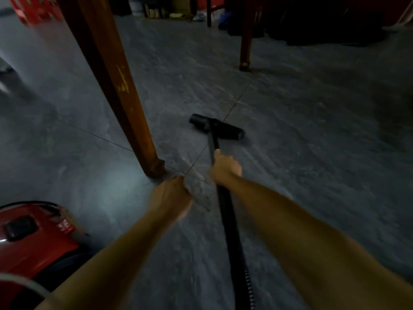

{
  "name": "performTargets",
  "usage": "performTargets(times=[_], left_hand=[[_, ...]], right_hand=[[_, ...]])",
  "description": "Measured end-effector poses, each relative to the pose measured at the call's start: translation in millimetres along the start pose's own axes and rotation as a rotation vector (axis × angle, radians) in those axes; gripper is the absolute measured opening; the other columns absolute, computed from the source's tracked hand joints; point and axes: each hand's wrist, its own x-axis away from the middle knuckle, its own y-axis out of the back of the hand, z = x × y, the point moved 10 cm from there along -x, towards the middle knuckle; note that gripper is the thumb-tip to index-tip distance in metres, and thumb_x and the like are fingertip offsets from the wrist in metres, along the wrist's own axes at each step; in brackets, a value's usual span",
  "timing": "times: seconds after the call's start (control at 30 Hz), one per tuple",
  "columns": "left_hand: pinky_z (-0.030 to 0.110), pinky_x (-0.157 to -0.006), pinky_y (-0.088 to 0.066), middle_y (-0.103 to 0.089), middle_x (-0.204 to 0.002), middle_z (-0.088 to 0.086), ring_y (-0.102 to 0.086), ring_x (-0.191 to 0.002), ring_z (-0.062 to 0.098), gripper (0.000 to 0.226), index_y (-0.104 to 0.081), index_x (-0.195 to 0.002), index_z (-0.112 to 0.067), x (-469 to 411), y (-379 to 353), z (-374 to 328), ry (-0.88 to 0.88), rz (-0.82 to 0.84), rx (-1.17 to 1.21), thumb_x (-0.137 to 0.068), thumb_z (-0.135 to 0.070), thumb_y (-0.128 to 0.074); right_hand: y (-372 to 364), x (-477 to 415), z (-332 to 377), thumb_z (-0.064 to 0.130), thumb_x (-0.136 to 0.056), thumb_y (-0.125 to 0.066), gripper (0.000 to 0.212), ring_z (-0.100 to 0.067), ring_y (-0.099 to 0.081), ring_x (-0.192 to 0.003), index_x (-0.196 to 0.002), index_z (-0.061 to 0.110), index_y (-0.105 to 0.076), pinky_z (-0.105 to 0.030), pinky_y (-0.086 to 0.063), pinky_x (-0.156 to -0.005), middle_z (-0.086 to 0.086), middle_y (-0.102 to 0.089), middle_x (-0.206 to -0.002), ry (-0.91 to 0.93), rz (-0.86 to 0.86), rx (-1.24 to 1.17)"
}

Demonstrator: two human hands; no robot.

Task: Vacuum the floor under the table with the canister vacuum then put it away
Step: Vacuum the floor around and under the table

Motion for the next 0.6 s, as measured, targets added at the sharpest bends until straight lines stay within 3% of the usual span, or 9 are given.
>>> performTargets(times=[0.13,0.23,0.37,0.53,0.6], left_hand=[[0.042,-0.091,-0.05,-0.062,-0.119,0.013,-0.061,-0.106,0.032,0.033,-0.052,-0.125,-0.016,1.8,-9.9,-23.2,-0.029,0.053,0.034,-0.096,-0.021,-0.038],[0.039,-0.101,-0.04,-0.052,-0.137,0.018,-0.051,-0.123,0.034,0.043,-0.045,-0.136,-0.014,-0.5,-21.5,-54.8,-0.1,0.077,0.055,-0.095,-0.025,-0.038],[0.043,-0.108,-0.036,-0.047,-0.143,0.017,-0.044,-0.13,0.035,0.05,-0.037,-0.142,-0.014,-5.8,-36.3,-119.9,-0.166,0.066,0.09,-0.095,-0.03,-0.039],[0.041,-0.101,-0.04,-0.051,-0.139,0.015,-0.05,-0.126,0.032,0.044,-0.042,-0.138,-0.015,10.4,-51.9,-203.6,-0.3,0.05,0.11,-0.098,-0.032,-0.037],[0.04,-0.1,-0.04,-0.051,-0.139,0.014,-0.049,-0.126,0.031,0.043,-0.042,-0.137,-0.014,16.1,-59.2,-221.9,-0.34,0.06,0.123,-0.098,-0.032,-0.036]], right_hand=[[48.7,9.6,-127.9,0.023,-0.1,-0.041,0.063,-0.036,-0.044,-0.131,-0.155,0.012,-0.011,-0.043,-0.039,-0.103,-0.026,-0.034,-0.148,-0.358,-0.16,-0.035],[58.4,49.9,-202.9,0.021,-0.101,-0.041,0.065,-0.038,-0.045,-0.13,-0.155,0.011,-0.007,-0.043,-0.039,-0.104,-0.027,-0.031,-0.149,-0.567,-0.209,-0.132],[31.1,82.0,-209.0,0.019,-0.099,-0.038,0.066,-0.041,-0.046,-0.13,-0.155,0.013,-0.005,-0.044,-0.04,-0.103,-0.029,-0.024,-0.153,-0.47,-0.172,-0.118],[11.7,79.1,-164.7,0.026,-0.099,-0.042,0.064,-0.039,-0.045,-0.13,-0.155,0.021,-0.011,-0.048,-0.047,-0.094,-0.018,-0.025,-0.155,-0.23,-0.099,-0.075],[30.2,82.5,-185.5,0.028,-0.1,-0.043,0.065,-0.038,-0.048,-0.127,-0.155,0.019,-0.01,-0.045,-0.047,-0.094,-0.021,-0.031,-0.151,-0.287,-0.119,-0.125]])
